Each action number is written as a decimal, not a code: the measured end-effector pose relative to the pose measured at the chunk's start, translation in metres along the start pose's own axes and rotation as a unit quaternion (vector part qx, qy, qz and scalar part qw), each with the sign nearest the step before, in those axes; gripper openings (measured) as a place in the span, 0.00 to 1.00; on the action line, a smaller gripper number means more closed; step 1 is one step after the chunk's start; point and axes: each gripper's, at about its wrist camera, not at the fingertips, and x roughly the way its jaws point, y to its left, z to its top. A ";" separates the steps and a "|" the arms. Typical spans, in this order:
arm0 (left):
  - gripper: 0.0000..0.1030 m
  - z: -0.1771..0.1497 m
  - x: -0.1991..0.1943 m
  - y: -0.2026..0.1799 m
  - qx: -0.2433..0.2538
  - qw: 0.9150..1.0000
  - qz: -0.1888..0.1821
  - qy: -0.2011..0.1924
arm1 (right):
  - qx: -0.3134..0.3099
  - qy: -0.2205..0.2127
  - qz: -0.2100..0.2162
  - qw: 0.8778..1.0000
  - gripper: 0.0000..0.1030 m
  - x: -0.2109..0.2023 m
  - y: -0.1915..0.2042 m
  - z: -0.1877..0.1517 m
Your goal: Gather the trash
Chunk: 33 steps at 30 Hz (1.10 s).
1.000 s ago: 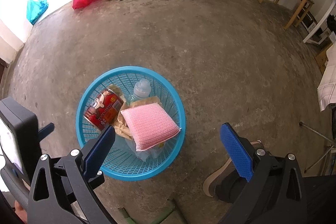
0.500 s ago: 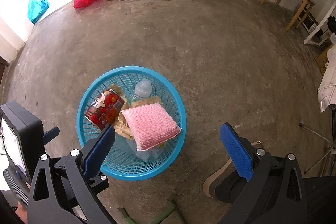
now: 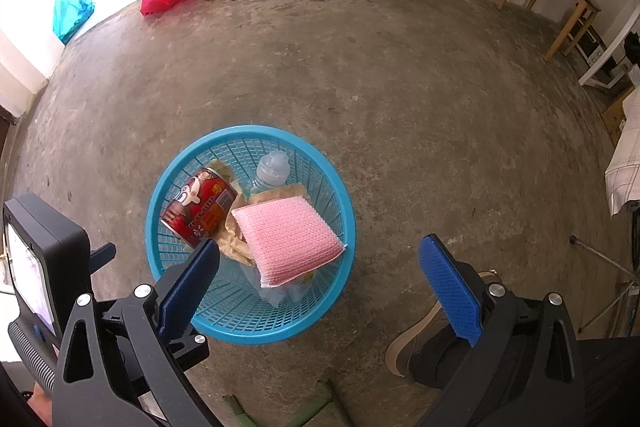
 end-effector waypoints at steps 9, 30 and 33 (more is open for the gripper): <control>0.92 -0.001 0.000 -0.005 0.010 1.000 0.001 -0.004 | 0.000 0.000 0.000 1.000 0.94 0.000 0.000 0.000; 0.92 0.003 -0.001 -0.007 0.017 1.000 -0.009 0.000 | -0.001 0.001 0.001 1.000 0.94 0.001 -0.001 -0.001; 0.92 0.004 -0.001 -0.007 0.016 1.000 -0.011 0.000 | -0.002 0.002 0.000 1.000 0.94 0.001 -0.001 -0.001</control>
